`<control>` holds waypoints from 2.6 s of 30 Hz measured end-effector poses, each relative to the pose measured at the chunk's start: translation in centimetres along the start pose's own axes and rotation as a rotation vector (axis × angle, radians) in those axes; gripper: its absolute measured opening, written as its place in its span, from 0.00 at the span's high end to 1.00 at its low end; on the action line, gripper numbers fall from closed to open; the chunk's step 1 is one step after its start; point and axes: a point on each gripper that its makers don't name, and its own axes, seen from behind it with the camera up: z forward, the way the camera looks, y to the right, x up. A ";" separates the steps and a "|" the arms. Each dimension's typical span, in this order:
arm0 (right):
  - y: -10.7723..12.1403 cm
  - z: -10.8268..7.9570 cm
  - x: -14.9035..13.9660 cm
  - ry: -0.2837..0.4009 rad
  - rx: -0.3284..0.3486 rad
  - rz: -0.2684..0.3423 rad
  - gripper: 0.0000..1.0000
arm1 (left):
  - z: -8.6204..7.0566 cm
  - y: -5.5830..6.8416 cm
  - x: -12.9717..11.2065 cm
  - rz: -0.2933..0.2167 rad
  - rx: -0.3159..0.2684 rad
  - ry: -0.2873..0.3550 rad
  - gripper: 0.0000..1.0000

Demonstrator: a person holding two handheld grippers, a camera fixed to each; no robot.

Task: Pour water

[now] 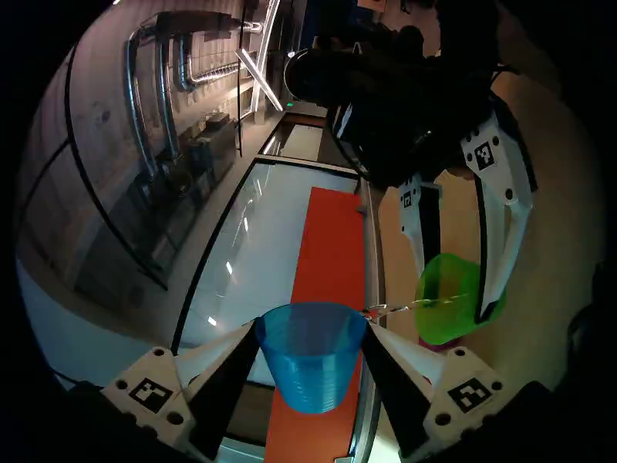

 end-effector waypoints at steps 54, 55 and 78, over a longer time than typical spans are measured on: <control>0.8 -0.6 0.2 0.017 -0.014 0.006 0.11 | 0.4 0.7 2.1 0.271 0.018 0.006 0.12; 0.8 -0.6 0.2 0.017 -0.014 0.007 0.11 | 0.4 0.8 2.2 0.272 0.018 0.007 0.12; 1.1 -0.9 0.6 0.033 -0.029 0.002 0.11 | 1.0 0.0 0.6 -0.020 0.026 0.003 0.12</control>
